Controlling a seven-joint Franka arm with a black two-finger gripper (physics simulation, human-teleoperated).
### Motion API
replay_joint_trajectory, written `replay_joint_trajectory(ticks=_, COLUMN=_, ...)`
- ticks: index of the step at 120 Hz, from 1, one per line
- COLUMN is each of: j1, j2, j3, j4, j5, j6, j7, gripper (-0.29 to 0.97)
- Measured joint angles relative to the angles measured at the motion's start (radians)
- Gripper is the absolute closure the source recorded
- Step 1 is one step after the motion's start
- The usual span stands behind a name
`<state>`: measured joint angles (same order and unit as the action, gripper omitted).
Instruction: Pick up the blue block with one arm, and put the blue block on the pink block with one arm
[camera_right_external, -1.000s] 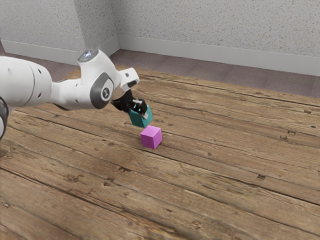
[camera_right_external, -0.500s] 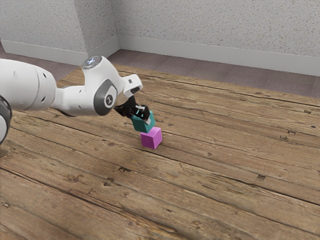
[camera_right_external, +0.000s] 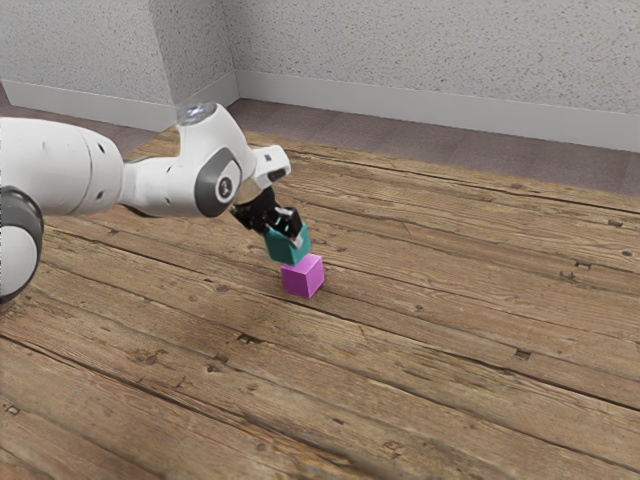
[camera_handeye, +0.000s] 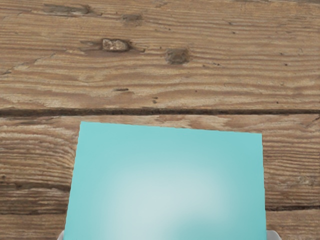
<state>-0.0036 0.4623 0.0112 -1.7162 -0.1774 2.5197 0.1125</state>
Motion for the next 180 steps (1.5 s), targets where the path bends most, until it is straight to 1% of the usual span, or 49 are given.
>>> replay_joint_trajectory(ticks=37, j1=-0.005, j2=0.016, j3=-0.001, j4=0.026, j5=0.015, j6=-0.028, j7=-0.007, gripper=0.39)
replay_joint_trajectory(ticks=68, j1=-0.027, j2=0.017, j3=-0.002, j4=0.028, j5=0.016, j6=-0.035, j7=-0.010, gripper=0.39)
replay_joint_trajectory(ticks=124, j1=-0.029, j2=0.017, j3=0.000, j4=0.028, j5=0.017, j6=-0.037, j7=-0.012, gripper=0.38)
replay_joint_trajectory(ticks=129, j1=-0.029, j2=0.018, j3=0.000, j4=0.028, j5=0.018, j6=-0.037, j7=-0.010, gripper=0.32)
replay_joint_trajectory(ticks=149, j1=-0.029, j2=0.019, j3=-0.002, j4=0.028, j5=0.015, j6=-0.040, j7=0.007, gripper=0.15)
replay_joint_trajectory(ticks=163, j1=-0.030, j2=0.019, j3=-0.001, j4=0.028, j5=0.015, j6=-0.040, j7=0.017, gripper=0.09)
replay_joint_trajectory(ticks=180, j1=-0.030, j2=0.007, j3=-0.001, j4=0.028, j5=0.015, j6=-0.041, j7=0.027, gripper=0.05)
